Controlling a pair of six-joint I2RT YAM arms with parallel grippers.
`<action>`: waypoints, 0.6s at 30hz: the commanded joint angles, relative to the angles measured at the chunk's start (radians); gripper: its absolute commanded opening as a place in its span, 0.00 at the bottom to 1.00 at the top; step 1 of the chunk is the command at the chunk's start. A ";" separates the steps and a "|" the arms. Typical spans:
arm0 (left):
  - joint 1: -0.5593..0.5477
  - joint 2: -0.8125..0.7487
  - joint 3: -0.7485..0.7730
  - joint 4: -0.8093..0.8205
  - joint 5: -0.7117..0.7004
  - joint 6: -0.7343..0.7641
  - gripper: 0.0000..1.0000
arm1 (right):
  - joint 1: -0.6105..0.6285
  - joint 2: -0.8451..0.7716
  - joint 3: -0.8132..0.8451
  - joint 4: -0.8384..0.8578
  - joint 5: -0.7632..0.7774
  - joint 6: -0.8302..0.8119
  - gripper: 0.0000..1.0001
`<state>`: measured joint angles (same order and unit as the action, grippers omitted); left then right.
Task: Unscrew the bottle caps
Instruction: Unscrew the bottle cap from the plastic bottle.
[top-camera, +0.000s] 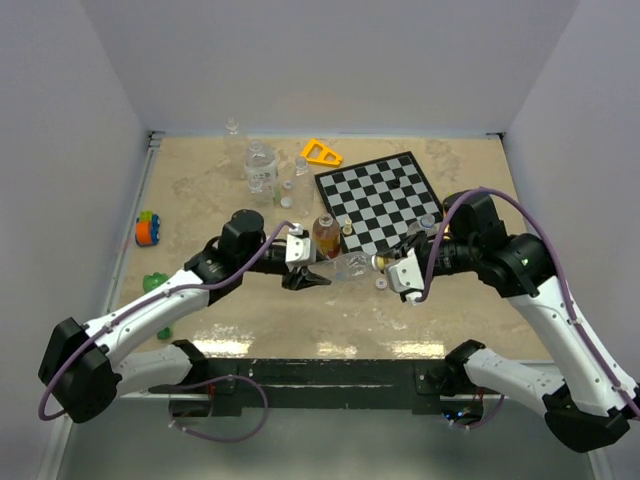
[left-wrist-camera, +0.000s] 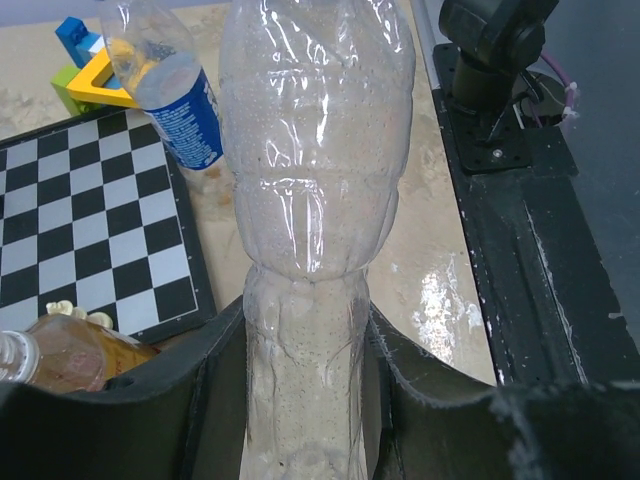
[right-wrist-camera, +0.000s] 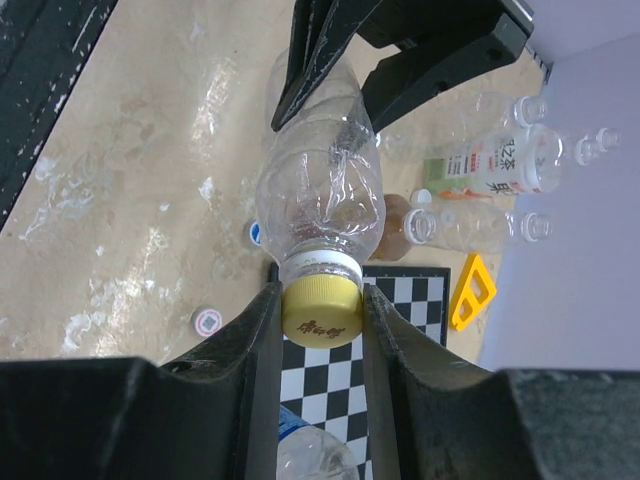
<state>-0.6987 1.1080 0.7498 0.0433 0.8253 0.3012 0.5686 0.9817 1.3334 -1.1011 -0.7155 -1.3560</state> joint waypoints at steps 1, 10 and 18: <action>-0.008 0.001 0.056 0.010 0.040 0.024 0.00 | 0.007 -0.041 -0.043 0.131 0.001 0.046 0.00; -0.038 -0.167 -0.046 0.007 -0.178 0.055 0.00 | 0.002 -0.104 -0.063 0.282 -0.012 0.401 0.51; -0.058 -0.374 -0.185 -0.010 -0.383 0.038 0.00 | -0.093 -0.153 -0.011 0.259 -0.104 0.569 0.81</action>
<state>-0.7479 0.8215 0.6125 0.0166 0.5690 0.3363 0.5171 0.8616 1.2701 -0.8734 -0.7502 -0.9234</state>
